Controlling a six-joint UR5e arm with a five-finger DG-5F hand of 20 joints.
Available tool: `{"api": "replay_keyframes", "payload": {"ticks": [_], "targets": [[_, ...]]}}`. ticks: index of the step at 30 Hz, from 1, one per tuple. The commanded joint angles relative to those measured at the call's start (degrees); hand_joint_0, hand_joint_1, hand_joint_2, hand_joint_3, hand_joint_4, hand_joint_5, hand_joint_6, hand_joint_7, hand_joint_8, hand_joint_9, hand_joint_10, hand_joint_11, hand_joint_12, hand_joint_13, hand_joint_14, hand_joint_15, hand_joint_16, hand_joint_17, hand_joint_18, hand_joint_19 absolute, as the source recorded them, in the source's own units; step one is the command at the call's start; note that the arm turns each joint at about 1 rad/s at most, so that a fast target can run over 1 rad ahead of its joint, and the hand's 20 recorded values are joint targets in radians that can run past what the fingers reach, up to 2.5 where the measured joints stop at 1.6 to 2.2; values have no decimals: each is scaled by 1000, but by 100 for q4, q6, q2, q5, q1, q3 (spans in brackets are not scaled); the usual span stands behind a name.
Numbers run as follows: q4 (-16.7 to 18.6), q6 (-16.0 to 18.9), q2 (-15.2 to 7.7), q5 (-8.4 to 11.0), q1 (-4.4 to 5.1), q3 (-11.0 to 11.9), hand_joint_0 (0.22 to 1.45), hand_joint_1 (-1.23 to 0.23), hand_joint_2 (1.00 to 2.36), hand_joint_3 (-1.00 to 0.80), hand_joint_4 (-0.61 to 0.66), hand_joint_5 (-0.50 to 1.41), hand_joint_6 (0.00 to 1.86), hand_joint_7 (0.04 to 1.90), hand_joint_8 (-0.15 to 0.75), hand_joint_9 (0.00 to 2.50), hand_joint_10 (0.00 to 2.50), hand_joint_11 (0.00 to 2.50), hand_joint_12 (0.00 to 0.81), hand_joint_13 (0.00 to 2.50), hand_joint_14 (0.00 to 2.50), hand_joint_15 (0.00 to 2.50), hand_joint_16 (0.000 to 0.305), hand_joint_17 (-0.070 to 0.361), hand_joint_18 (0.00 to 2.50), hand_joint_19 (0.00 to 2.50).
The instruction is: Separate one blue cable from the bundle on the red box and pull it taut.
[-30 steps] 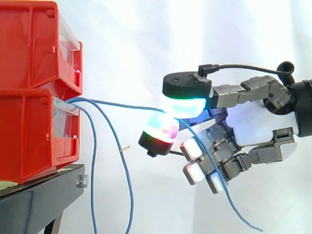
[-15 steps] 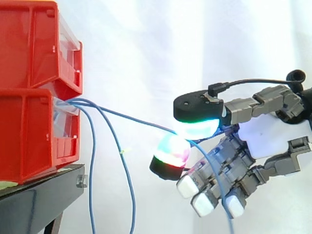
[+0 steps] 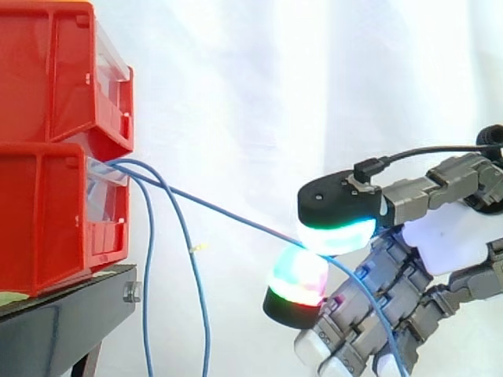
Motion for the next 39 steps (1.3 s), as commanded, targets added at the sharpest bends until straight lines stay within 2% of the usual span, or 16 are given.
{"api": "replay_keyframes", "payload": {"ticks": [1, 8, 12, 16, 17, 20, 24, 28, 29, 31, 39], "targets": [[-66, 0, -5, -2, 12, -2, 532, -726, 1293, -180, -63, 3, 857, 928, 286, 815, 0, 0, 466, 783, 9, 259, 70, 158, 795, 469], [-75, 0, -5, -2, 20, -2, 524, -722, 1314, -176, -58, 4, 857, 933, 295, 852, 0, 0, 471, 808, 10, 285, 71, 160, 817, 473], [-58, -44, -5, -11, 38, -81, 525, -727, 1315, -182, -57, 4, 857, 933, 299, 863, 0, 0, 470, 821, 10, 297, 71, 160, 822, 491], [-49, -44, -5, -20, 47, -248, 525, -729, 1312, -174, -54, 5, 856, 936, 302, 870, 0, 0, 473, 836, 11, 312, 72, 161, 833, 490], [-22, 0, -5, -20, 47, -380, 525, -730, 1314, -176, -50, 5, 856, 943, 304, 869, 0, 0, 472, 836, 11, 316, 72, 161, 834, 489], [118, 0, -5, -20, 56, -521, 528, -736, 1296, -167, -42, 5, 858, 935, 304, 876, 0, 0, 474, 840, 11, 322, 71, 161, 840, 498], [487, 0, -5, -20, 82, -688, 533, -749, 1274, -158, -42, 5, 860, 931, 306, 879, 0, 0, 469, 847, 13, 337, 71, 161, 844, 497], [962, -18, -5, -20, 91, -811, 532, -756, 1274, -159, -33, 5, 860, 925, 306, 882, 0, 0, 468, 852, 12, 346, 71, 161, 846, 504], [1173, -35, -5, -11, 108, -863, 532, -755, 1273, -154, -33, 5, 861, 925, 307, 883, 0, 0, 468, 854, 12, 346, 72, 161, 846, 496], [1331, -53, -5, -11, 117, -890, 533, -756, 1268, -153, -34, 5, 861, 923, 307, 884, 0, 0, 466, 853, 12, 347, 72, 161, 850, 497], [1533, -79, -5, 7, 117, -907, 537, -761, 1251, -151, -32, 5, 863, 917, 310, 888, 1, 0, 468, 859, 12, 355, 71, 161, 850, 506]]}}
